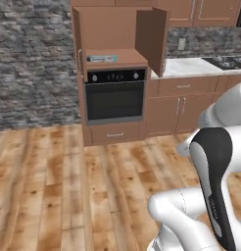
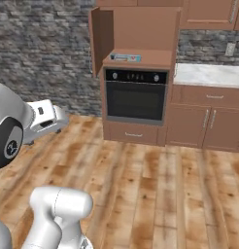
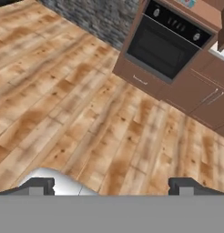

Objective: Retrieve the tupperware and aluminum foil from the cabinet and place them on the dining counter near the plate with corn and chicken drumstick to prepare for storing leftovers.

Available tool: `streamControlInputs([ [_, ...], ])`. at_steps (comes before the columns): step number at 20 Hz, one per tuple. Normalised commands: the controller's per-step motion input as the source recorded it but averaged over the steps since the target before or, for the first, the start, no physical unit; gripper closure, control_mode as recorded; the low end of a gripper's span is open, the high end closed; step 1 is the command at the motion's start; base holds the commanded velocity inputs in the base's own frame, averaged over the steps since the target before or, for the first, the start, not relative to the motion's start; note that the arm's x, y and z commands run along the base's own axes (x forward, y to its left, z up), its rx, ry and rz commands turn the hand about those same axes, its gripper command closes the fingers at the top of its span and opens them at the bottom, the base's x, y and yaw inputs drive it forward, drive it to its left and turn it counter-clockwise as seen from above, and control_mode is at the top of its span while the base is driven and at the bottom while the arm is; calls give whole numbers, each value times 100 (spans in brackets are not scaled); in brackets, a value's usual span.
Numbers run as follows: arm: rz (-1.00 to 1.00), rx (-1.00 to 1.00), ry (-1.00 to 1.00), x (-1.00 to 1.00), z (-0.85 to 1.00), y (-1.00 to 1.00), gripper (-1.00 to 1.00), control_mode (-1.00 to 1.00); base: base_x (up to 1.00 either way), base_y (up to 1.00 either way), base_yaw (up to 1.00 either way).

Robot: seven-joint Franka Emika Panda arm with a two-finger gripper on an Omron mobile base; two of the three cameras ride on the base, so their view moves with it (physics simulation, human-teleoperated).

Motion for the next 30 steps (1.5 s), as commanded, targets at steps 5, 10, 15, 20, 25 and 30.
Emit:
streamControlInputs([
  [5,0,0,0,0,0,0,-100,100,100,-30,-3],
  [10,0,0,0,0,0,0,-100,100,100,-26,-3],
  [15,0,0,0,0,0,0,-100,100,100,-28,-1],
  [20,0,0,0,0,0,0,-100,100,100,-44,0],
  [25,0,0,0,0,0,0,-100,100,100,-36,0],
  [30,0,0,0,0,0,0,-100,100,100,1,0],
])
